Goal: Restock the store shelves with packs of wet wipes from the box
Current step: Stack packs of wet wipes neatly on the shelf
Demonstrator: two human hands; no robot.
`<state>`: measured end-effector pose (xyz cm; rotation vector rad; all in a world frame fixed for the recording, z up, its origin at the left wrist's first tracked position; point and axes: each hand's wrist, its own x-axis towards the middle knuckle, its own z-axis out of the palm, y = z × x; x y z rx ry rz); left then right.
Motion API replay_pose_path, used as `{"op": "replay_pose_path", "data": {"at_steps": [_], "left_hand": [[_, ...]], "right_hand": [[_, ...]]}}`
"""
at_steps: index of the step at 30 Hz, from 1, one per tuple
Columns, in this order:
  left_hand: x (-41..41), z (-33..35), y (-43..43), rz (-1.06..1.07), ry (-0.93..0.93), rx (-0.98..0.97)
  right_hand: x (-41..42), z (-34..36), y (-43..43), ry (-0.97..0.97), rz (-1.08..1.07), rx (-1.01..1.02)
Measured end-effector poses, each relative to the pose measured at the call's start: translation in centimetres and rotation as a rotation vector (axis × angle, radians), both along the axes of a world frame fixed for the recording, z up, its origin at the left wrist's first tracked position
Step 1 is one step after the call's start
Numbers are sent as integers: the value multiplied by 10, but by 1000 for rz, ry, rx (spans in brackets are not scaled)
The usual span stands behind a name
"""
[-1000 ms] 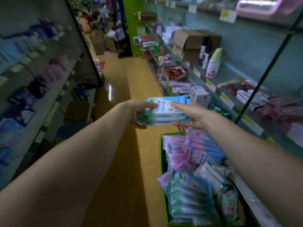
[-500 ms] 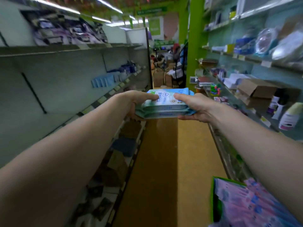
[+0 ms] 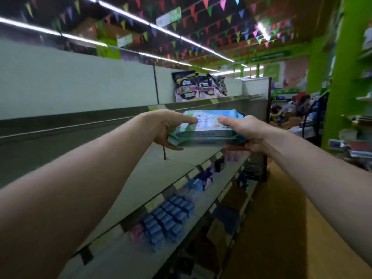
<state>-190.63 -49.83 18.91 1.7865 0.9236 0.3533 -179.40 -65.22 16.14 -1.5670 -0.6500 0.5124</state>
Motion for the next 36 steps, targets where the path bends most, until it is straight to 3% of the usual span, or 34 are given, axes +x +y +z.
{"op": "replay_pose_path", "data": {"at_steps": [17,27,36], "left_hand": [[-189,92,95,496,-78,192],[-231,105,127,766,-50,236],[-269,113,152,954,-1,278]], "right_hand": [[-129,85,183,-164,516,119],[-157,104,267,-143,912,90],[-198,118,325,-209,1015,129]]}}
